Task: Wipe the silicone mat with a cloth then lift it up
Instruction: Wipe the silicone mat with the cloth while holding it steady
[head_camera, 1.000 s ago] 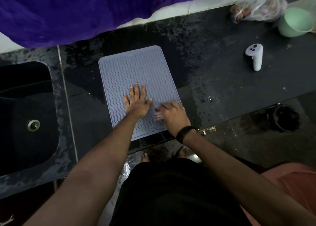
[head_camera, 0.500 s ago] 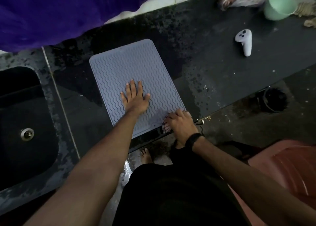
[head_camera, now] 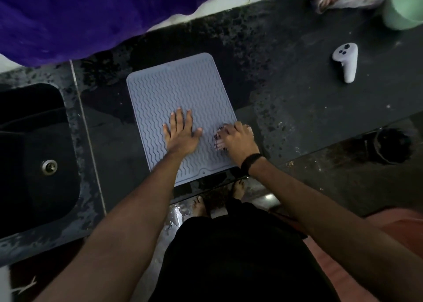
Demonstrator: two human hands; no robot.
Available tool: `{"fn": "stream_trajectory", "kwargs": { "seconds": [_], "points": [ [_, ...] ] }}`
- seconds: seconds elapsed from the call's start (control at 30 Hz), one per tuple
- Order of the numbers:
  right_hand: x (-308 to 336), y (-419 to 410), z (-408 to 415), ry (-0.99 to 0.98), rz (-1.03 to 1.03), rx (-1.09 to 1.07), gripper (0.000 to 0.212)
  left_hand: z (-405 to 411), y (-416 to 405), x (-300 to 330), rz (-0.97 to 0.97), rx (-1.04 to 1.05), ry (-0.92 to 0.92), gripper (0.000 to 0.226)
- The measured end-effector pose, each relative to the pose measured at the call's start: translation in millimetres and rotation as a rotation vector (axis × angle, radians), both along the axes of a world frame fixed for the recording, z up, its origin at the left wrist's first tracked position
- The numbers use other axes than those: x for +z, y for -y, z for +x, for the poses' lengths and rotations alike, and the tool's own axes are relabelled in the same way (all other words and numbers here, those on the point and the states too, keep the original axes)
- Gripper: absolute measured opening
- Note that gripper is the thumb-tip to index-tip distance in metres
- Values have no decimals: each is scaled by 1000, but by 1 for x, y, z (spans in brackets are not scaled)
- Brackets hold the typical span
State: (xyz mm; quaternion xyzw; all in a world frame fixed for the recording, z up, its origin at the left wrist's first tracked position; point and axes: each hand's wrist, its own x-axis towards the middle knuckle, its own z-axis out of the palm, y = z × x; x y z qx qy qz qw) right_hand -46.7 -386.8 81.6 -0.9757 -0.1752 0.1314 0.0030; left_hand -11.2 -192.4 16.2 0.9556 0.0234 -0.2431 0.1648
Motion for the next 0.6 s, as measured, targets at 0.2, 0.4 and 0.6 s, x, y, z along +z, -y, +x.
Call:
{"fn": "stream_trajectory", "kwargs": {
  "seconds": [0.2,0.4,0.6],
  "points": [
    [13,27,-45,-121,14,112,54,0,-2,3,-1,2,-23,73],
    [28,34,3,-114,95,106,40,-1,-4,1,-23,2,-2,74],
    [14,1,91,-28,87,66,49,-3,-2,4,-9,11,-6,73]
  ]
}}
